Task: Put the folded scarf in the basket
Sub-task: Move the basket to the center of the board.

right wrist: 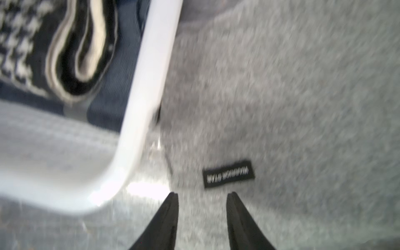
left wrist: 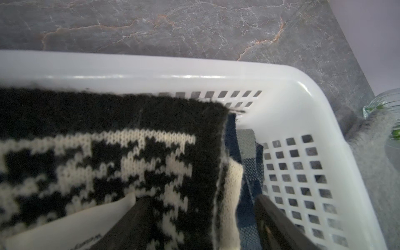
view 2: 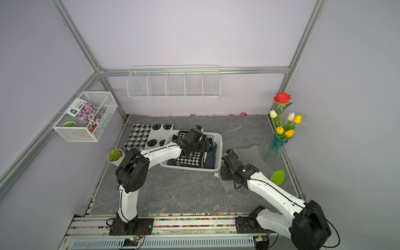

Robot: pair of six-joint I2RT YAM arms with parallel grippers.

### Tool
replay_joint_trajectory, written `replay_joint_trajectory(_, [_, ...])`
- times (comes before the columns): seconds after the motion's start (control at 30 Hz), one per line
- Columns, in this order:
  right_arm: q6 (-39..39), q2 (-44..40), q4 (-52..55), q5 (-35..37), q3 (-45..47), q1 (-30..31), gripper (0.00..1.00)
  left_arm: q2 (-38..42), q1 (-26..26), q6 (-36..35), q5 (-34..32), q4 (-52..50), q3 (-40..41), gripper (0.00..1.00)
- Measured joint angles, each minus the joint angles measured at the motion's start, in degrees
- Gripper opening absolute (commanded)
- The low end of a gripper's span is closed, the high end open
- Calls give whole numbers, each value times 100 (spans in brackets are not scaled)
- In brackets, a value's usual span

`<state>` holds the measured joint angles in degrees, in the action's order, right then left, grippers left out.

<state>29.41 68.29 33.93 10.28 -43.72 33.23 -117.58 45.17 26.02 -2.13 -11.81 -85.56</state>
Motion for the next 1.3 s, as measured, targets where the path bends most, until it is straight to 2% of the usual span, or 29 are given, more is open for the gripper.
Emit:
replay_joint_trajectory(0.1, [-133, 791, -116, 31, -249, -90, 44, -243, -33, -20, -2, -7, -254, 78])
replay_joint_trajectory(0.2, [-195, 1156, -90, 59, -127, 13, 43, -391, -101, -15, 17, -9, -417, 78])
replay_joint_trajectory(0.37, [-177, 1150, -37, 170, -11, 435, 38, -546, -269, 33, 96, 37, -597, 78])
replay_joint_trajectory(0.53, [24, 1091, -63, 223, 107, 942, 38, -592, -328, 92, 111, 28, -728, 78])
replay_joint_trajectory(0.77, [431, 496, 79, 173, 649, 1534, 40, -706, -328, 269, 289, -7, -1016, 79])
replay_joint_trajectory(0.83, [483, 402, 275, 243, 682, 1576, 44, -704, -328, 332, 330, 4, -1023, 79])
replay_joint_trajectory(0.93, [476, 238, 382, 472, 608, 1484, 45, -645, -334, 413, 330, 81, -922, 81])
replay_joint_trajectory(1.07, [326, 223, 297, 649, 417, 907, 43, -260, -326, 501, 328, 105, -549, 81])
replay_joint_trajectory(1.3, [-15, 535, 109, 684, 24, 352, 42, 962, -74, 597, 308, 297, 157, 82])
